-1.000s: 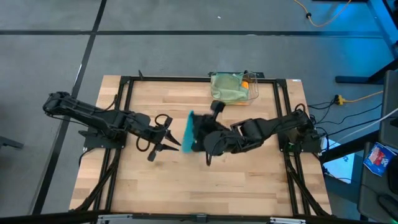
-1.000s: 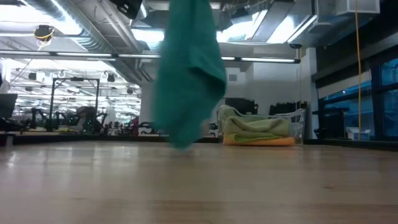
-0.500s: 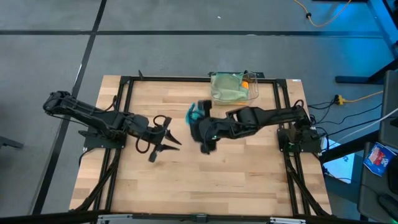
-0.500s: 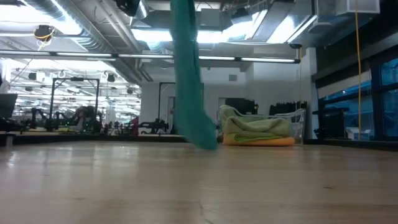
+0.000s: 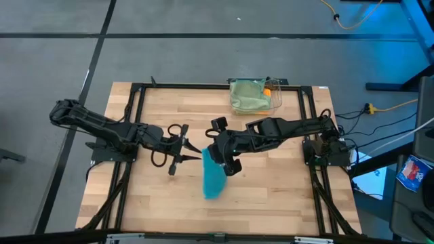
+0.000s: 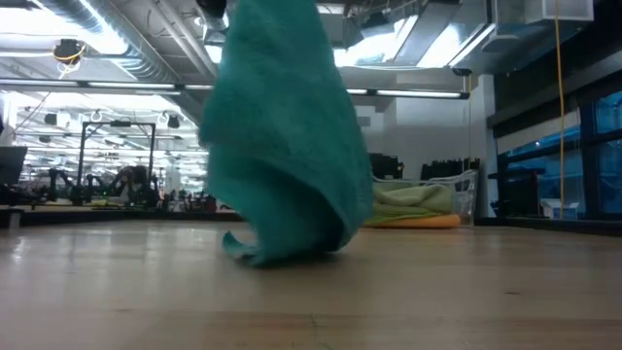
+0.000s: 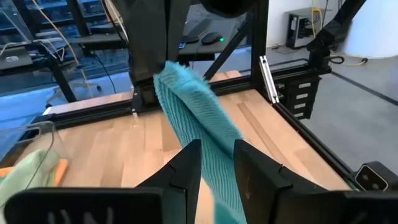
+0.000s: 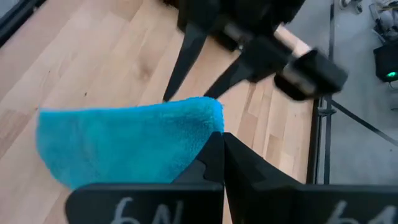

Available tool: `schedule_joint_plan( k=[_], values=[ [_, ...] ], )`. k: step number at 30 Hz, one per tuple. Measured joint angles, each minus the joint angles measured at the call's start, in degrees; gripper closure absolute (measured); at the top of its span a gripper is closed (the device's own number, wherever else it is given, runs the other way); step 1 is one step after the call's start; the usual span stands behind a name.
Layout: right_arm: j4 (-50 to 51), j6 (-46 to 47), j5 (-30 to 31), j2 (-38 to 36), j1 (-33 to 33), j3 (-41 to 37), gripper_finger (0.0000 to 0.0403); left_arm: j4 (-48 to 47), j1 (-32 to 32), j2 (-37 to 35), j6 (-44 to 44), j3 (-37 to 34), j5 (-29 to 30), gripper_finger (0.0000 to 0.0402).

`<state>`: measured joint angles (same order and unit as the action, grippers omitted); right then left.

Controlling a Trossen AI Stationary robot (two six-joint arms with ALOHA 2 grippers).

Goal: Fold microfiber towels
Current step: Fold the blue microfiber towel

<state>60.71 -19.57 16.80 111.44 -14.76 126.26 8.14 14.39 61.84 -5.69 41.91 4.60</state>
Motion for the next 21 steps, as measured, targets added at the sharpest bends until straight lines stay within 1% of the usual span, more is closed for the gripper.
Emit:
schedule_joint_plan(
  k=[3,7,13,17,21],
  values=[
    [-1.7,0.3,0.0,0.0,0.0,0.0,0.0403,1.7,0.0,1.8,0.0,0.0,0.0,0.0315],
    [-1.5,0.4,0.0,0.0,0.0,0.0,0.0403,4.9,0.1,3.6,0.9,0.0,0.0,0.0314],
    [-0.6,0.4,0.4,0.0,0.0,0.0,0.0403,7.1,2.2,3.4,2.2,0.0,1.1,0.0314],
    [-0.6,1.0,4.4,0.0,0.0,0.0,0.0403,7.9,3.8,3.3,2.2,0.0,5.9,0.0314],
    [-1.7,1.3,5.2,0.0,0.0,0.0,0.0403,6.6,4.4,4.0,2.3,0.0,12.1,0.0314]
  ],
)
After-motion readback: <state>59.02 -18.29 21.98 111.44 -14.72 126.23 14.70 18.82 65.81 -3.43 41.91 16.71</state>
